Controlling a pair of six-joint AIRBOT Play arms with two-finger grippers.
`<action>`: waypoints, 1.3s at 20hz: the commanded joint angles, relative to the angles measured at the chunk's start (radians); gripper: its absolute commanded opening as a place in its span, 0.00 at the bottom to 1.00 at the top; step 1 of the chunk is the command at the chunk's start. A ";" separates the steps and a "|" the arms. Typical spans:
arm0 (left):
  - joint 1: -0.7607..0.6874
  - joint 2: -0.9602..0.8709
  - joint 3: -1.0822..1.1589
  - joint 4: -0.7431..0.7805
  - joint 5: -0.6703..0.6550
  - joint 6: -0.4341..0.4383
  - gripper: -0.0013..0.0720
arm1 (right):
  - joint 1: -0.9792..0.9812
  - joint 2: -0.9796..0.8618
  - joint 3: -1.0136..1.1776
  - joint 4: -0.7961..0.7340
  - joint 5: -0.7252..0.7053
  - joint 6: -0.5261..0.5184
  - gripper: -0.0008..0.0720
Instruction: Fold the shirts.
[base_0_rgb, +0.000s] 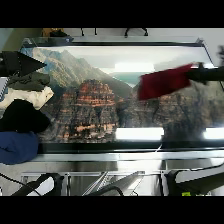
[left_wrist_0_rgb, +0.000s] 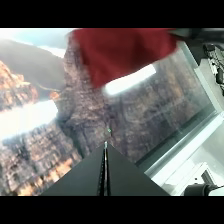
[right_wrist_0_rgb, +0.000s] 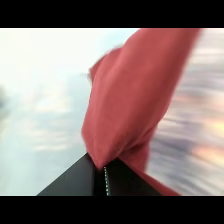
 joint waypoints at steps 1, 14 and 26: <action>-0.001 0.000 0.000 0.000 0.000 0.002 0.03 | -0.254 0.144 -0.072 -0.308 0.051 0.114 0.03; -0.001 0.000 0.000 0.000 0.000 0.051 0.03 | -0.426 0.322 -0.670 -0.661 -0.048 0.112 0.03; -0.001 0.000 0.000 -0.001 0.004 0.050 0.03 | -0.425 0.362 -0.536 -0.795 0.003 0.322 0.70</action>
